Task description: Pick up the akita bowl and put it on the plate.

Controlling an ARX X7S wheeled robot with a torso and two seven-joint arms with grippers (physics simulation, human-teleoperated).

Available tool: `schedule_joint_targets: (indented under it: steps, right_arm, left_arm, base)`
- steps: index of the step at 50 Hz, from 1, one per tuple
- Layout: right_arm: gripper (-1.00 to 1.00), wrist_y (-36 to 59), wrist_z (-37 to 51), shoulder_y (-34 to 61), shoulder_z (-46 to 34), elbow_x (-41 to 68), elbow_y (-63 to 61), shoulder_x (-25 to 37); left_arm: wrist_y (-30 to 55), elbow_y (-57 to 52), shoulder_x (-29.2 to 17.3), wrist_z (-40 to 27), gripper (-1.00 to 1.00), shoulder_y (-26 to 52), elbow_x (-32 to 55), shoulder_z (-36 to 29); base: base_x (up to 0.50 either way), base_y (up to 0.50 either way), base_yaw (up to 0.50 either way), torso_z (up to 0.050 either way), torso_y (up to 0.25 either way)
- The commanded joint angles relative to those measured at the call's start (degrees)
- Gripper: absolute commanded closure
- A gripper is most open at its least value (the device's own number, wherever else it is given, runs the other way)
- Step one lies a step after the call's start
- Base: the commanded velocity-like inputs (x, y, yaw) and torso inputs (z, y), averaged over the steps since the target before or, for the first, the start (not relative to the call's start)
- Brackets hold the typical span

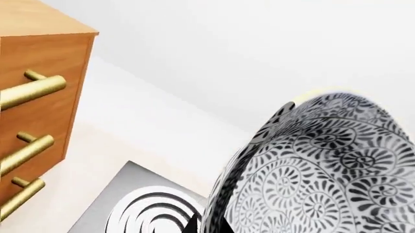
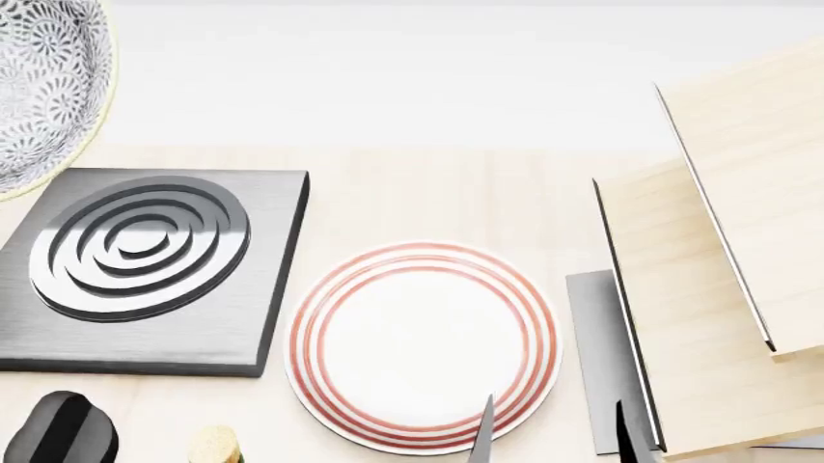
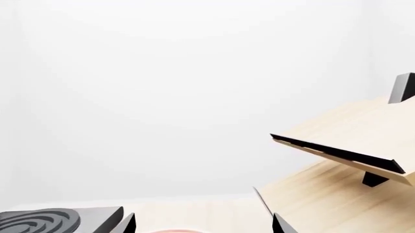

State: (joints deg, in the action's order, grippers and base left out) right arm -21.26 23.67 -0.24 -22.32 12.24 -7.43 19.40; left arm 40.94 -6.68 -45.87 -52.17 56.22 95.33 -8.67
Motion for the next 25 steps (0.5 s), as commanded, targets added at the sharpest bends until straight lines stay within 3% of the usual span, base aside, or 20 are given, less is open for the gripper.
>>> schedule_joint_targets:
  steps: [1,18,25]
  right_arm:
    - [-1.00,-0.26,-0.09,0.09,-0.23,0.25,0.34,0.01]
    - [-1.00,-0.71,-0.24,0.37,-0.39,0.78,1.46,0.01]
    - [-1.00,-1.08,-0.39,0.41,-0.37,1.20,1.93,0.07]
  left_arm:
    - [1.32,7.63,4.24,1.87,1.00,4.99,4.45,-2.02]
    - [1.80,12.70,9.51,4.76,1.00,7.62,6.01,-4.36]
    - [2.33,20.46,13.74,7.34,1.00,11.57,5.32,-6.90]
  base:
    - [0.00,0.00,0.00,0.000,0.000]
    - [0.00,0.00,0.00,0.000,0.001]
    - [0.00,0.00,0.00,0.000,0.000]
